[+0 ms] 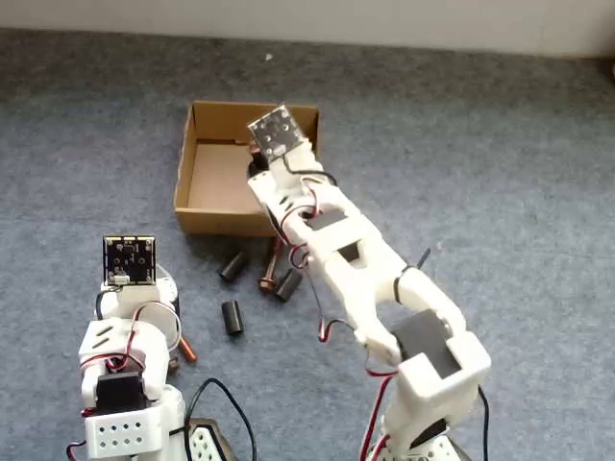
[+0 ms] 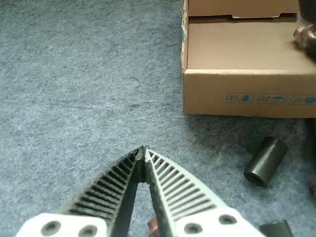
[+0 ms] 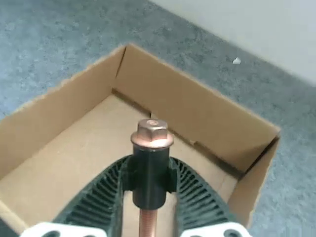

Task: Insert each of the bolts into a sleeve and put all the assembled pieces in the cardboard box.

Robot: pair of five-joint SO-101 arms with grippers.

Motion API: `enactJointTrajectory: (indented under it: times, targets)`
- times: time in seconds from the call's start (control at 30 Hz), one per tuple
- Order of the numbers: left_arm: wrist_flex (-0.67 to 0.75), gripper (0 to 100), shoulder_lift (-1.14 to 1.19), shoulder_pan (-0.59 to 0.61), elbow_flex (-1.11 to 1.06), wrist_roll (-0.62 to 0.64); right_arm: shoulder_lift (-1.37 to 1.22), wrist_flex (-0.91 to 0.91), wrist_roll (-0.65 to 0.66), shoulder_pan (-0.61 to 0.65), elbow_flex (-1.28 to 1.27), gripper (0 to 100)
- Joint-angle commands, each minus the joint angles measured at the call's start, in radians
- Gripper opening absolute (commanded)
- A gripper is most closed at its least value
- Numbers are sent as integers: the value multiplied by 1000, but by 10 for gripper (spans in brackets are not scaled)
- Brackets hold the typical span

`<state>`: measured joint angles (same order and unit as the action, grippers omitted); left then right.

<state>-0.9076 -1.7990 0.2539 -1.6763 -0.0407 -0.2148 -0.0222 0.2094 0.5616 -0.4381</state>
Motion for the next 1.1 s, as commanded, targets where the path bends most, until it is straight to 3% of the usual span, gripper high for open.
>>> enactJointTrajectory:
  times: [0.0,0.17,0.43,0.8,0.97,1.07]
  targets:
    - [-3,7,-8,-15,-21,-15,-8,-31,6,-2,74,16]
    - [-3,7,-8,-15,-21,-15,-16,-21,3,-10,73,87]
    - [-3,7,-8,-15,-21,-15,-13,1,3,-10,74,91]
    - [-3,7,-8,-15,-21,-15,197,438,3,-5,171,89]
    - [-3,7,-8,-15,-21,-15,369,561,0,-8,154,87]
    - [-3,7,-8,-15,-21,-15,473,605,-66,-8,90,87]
